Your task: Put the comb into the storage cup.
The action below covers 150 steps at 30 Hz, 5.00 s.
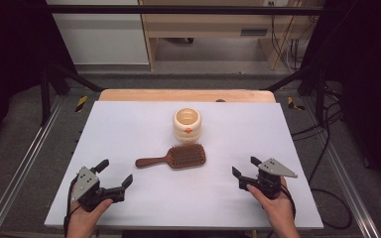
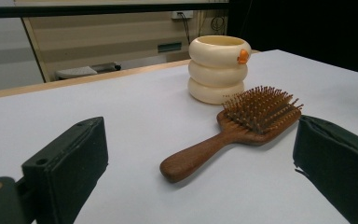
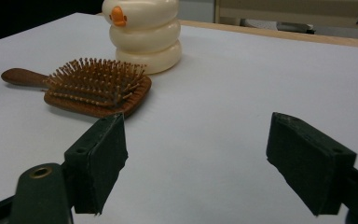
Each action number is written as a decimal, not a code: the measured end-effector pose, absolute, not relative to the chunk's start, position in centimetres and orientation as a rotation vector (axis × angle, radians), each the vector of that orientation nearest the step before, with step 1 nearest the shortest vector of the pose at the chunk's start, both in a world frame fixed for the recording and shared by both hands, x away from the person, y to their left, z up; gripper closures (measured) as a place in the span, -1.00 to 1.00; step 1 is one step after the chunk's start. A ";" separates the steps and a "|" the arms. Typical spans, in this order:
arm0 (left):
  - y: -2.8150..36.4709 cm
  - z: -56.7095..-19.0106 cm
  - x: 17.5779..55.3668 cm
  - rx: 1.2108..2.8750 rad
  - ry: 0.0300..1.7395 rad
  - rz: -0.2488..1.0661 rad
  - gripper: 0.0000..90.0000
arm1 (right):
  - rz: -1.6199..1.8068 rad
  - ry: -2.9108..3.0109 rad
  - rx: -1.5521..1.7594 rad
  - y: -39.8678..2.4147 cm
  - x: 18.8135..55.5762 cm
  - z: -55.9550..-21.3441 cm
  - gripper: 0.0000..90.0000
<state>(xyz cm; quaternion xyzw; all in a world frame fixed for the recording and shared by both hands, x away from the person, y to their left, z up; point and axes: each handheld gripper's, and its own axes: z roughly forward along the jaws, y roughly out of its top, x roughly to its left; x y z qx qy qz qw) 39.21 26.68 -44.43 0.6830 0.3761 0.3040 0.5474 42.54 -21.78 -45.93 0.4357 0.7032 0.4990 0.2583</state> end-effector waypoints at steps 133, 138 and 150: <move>27.7 -44.9 39.8 1.610 0.954 0.726 -0.93 | 1.364 2.040 1.178 -15.8 45.8 -44.1 0.37; 27.5 -44.9 39.7 1.640 0.946 0.731 -0.93 | 1.356 1.997 1.229 -17.9 44.8 -44.0 0.07; 26.6 -44.2 40.3 1.731 0.921 0.703 -0.93 | 1.334 1.929 1.174 -20.7 42.7 -44.4 -0.80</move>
